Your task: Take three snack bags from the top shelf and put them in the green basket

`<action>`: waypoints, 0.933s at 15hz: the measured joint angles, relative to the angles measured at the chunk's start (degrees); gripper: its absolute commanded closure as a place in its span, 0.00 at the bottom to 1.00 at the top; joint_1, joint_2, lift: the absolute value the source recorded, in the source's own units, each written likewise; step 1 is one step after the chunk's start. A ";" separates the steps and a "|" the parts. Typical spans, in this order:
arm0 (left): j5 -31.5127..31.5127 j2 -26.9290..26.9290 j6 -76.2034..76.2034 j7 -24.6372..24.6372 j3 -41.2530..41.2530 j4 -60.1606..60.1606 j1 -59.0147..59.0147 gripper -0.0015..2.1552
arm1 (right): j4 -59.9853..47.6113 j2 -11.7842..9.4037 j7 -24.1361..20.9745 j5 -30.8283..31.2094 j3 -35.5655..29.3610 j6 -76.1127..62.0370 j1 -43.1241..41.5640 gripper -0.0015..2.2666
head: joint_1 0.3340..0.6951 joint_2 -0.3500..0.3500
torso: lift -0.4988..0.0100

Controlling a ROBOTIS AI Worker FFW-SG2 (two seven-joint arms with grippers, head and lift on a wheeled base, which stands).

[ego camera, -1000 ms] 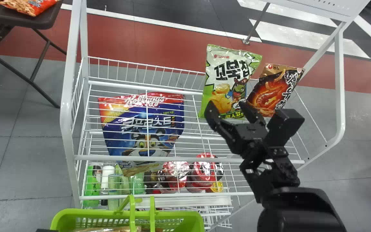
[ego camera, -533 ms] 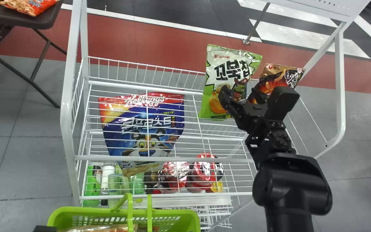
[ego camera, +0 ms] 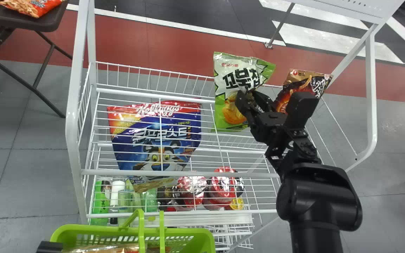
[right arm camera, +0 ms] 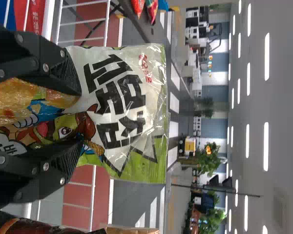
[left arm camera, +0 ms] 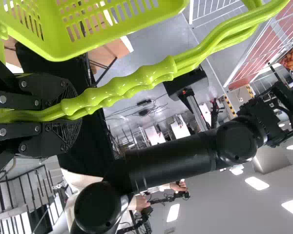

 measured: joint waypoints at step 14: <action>0.56 -0.11 -0.47 0.58 -1.40 -0.59 0.40 0.69 | -49.49 3.06 10.58 -19.94 -15.99 56.50 26.72 0.94 | 1.00 0.00 | 0.92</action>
